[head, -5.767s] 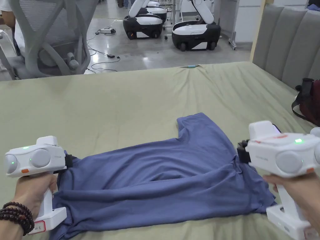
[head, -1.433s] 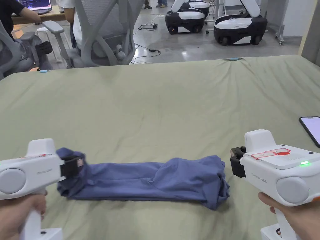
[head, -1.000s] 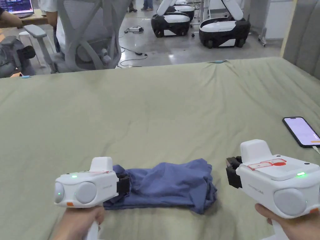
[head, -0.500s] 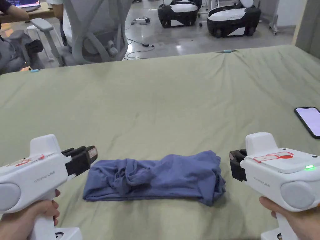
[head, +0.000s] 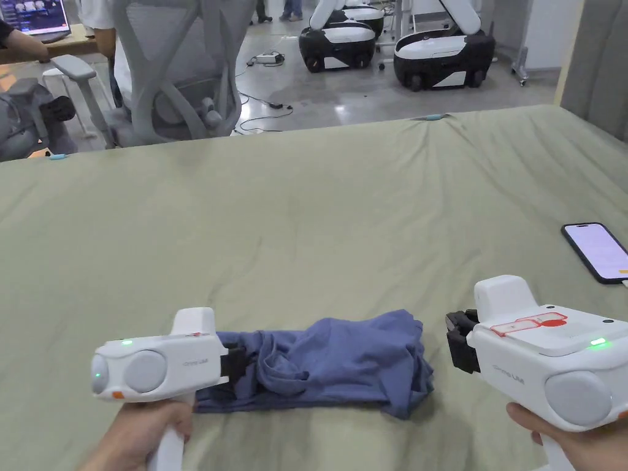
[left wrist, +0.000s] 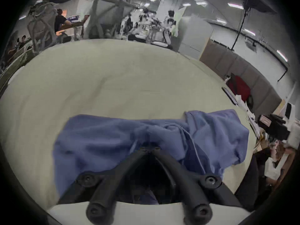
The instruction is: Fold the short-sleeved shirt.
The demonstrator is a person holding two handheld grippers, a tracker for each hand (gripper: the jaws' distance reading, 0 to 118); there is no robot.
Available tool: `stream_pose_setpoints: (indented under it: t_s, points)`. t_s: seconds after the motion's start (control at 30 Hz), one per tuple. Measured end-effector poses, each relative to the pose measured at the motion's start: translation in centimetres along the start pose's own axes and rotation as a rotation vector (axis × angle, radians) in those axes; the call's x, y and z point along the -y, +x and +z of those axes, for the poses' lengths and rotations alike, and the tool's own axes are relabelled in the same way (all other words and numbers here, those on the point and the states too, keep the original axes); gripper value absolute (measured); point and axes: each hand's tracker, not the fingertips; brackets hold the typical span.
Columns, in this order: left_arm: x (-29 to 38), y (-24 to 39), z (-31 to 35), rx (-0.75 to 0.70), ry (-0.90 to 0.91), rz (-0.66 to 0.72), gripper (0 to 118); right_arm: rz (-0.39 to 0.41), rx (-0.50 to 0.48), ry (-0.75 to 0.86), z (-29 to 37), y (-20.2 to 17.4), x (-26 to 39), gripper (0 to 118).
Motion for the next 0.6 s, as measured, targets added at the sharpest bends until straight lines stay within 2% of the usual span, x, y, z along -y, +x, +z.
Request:
stream_pose_setpoints:
  t_s: [0.1, 0.17, 0.33, 0.4, 0.6]
  points:
    - [-0.6, 3.0, -0.6, 0.079, 0.029, -0.031, 0, -0.014, 0.019, 0.004, 0.3, 0.6, 0.0, 0]
    - [-0.8, 4.1, -1.4, 0.151, 0.020, 0.008, 0, -0.020, 0.026, 0.000, 0.2, 0.9, 0.1, 0]
    - [-0.9, 4.6, -2.6, 0.133, -0.004, 0.002, 0, -0.023, 0.031, -0.002, 0.3, 1.0, 0.2, 0]
    - [-1.4, 4.7, -1.2, 0.122, 0.005, 0.003, 0, -0.020, 0.029, -0.005, 0.3, 1.0, 0.2, 0]
    - [-2.4, 1.1, 7.0, 0.105, 0.232, 0.071, 0, -0.014, 0.025, 0.002, 0.1, 0.7, -0.1, 0]
